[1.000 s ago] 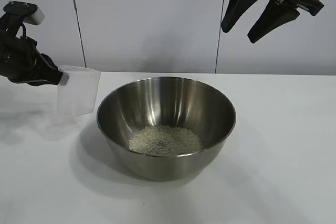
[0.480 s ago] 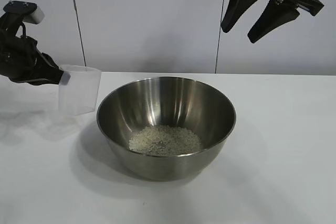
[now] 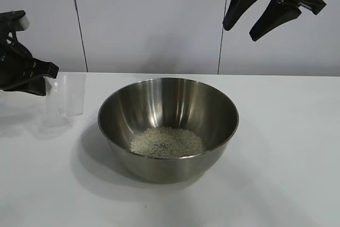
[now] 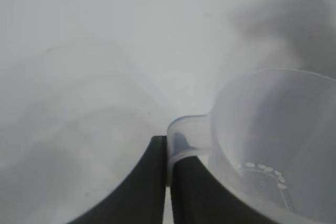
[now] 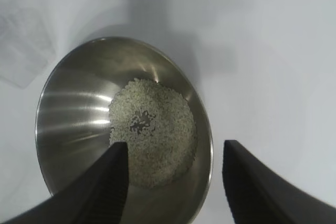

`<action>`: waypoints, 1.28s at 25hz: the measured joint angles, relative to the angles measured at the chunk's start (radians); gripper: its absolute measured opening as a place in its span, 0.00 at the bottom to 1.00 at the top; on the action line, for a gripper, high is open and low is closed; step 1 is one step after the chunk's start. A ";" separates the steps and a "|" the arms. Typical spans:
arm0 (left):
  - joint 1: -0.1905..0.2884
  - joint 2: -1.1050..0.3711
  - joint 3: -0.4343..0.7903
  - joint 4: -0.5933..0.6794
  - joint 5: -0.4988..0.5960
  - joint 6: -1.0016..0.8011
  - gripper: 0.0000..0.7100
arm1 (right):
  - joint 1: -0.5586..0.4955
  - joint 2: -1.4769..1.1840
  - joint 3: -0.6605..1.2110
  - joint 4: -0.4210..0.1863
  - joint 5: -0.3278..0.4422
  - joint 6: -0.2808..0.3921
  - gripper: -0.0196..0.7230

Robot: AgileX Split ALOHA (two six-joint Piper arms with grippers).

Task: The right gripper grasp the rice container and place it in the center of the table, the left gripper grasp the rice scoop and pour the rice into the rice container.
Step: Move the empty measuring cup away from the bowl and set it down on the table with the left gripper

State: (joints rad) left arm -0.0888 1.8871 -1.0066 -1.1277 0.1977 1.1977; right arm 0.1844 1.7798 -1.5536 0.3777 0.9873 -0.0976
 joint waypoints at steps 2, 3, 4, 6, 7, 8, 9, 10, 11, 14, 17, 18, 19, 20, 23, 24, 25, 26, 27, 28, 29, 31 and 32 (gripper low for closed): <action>-0.018 -0.010 -0.002 0.167 -0.047 -0.184 0.01 | 0.000 0.000 0.000 0.000 -0.032 0.000 0.53; -0.030 -0.014 -0.002 0.243 -0.082 -0.296 0.01 | 0.000 0.000 0.000 0.000 -0.049 0.000 0.53; -0.043 -0.015 -0.002 0.300 -0.110 -0.371 0.01 | 0.000 0.000 0.000 0.000 -0.064 0.000 0.53; -0.078 -0.016 -0.002 0.410 -0.176 -0.512 0.01 | 0.000 0.000 0.000 0.000 -0.099 0.000 0.53; -0.096 -0.016 0.003 0.446 -0.221 -0.570 0.01 | 0.000 0.000 0.000 0.000 -0.117 0.000 0.53; -0.110 -0.016 0.010 0.478 -0.268 -0.618 0.01 | 0.000 0.000 0.000 0.000 -0.132 0.000 0.53; -0.127 -0.016 0.029 0.517 -0.332 -0.664 0.01 | 0.000 0.000 0.000 0.000 -0.150 0.000 0.53; -0.143 -0.016 0.048 0.549 -0.400 -0.703 0.01 | 0.000 0.000 0.000 0.000 -0.167 0.000 0.53; -0.157 -0.016 0.077 0.575 -0.473 -0.757 0.01 | 0.000 0.000 0.000 0.000 -0.186 0.000 0.53; -0.170 -0.016 0.170 0.716 -0.666 -0.934 0.01 | 0.000 0.000 0.002 0.000 -0.232 0.000 0.53; -0.161 -0.016 0.249 0.893 -0.780 -1.077 0.01 | 0.000 0.000 0.005 0.001 -0.274 0.000 0.53; -0.154 -0.011 0.267 0.945 -0.805 -1.110 0.01 | 0.000 0.000 0.005 0.001 -0.287 0.000 0.53; -0.150 -0.002 0.285 0.979 -0.827 -1.133 0.01 | 0.000 0.000 0.005 0.001 -0.297 0.000 0.53; -0.143 0.019 0.302 1.019 -0.856 -1.147 0.01 | 0.000 0.000 0.005 0.001 -0.308 0.000 0.53; -0.138 0.081 0.339 1.071 -0.934 -1.167 0.01 | 0.000 0.000 0.005 0.001 -0.325 0.000 0.53; -0.137 0.097 0.344 1.082 -0.970 -1.169 0.01 | 0.000 0.001 0.005 0.001 -0.329 0.000 0.53; -0.137 0.115 0.345 1.092 -1.000 -1.172 0.01 | 0.000 0.001 0.005 0.002 -0.330 0.000 0.53; -0.137 0.131 0.345 1.099 -1.016 -1.178 0.01 | 0.000 0.001 0.005 0.002 -0.325 0.000 0.53; -0.137 0.143 0.345 1.104 -1.029 -1.182 0.01 | 0.000 0.001 0.005 0.002 -0.311 0.000 0.53; -0.137 0.156 0.345 1.110 -1.035 -1.184 0.01 | 0.000 0.001 0.005 0.002 -0.281 0.000 0.53; -0.137 0.166 0.345 1.114 -1.038 -1.185 0.01 | 0.000 0.003 0.005 0.002 -0.242 0.000 0.53; -0.137 0.171 0.347 1.116 -1.042 -1.185 0.01 | 0.000 0.011 0.005 0.002 -0.169 -0.001 0.53; -0.137 0.171 0.351 1.116 -1.045 -1.185 0.01 | 0.000 0.016 0.005 0.002 -0.118 -0.001 0.53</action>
State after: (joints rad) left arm -0.2258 2.0585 -0.6553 -0.0119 -0.8473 0.0122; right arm 0.1844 1.7963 -1.5486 0.3796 0.8696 -0.0984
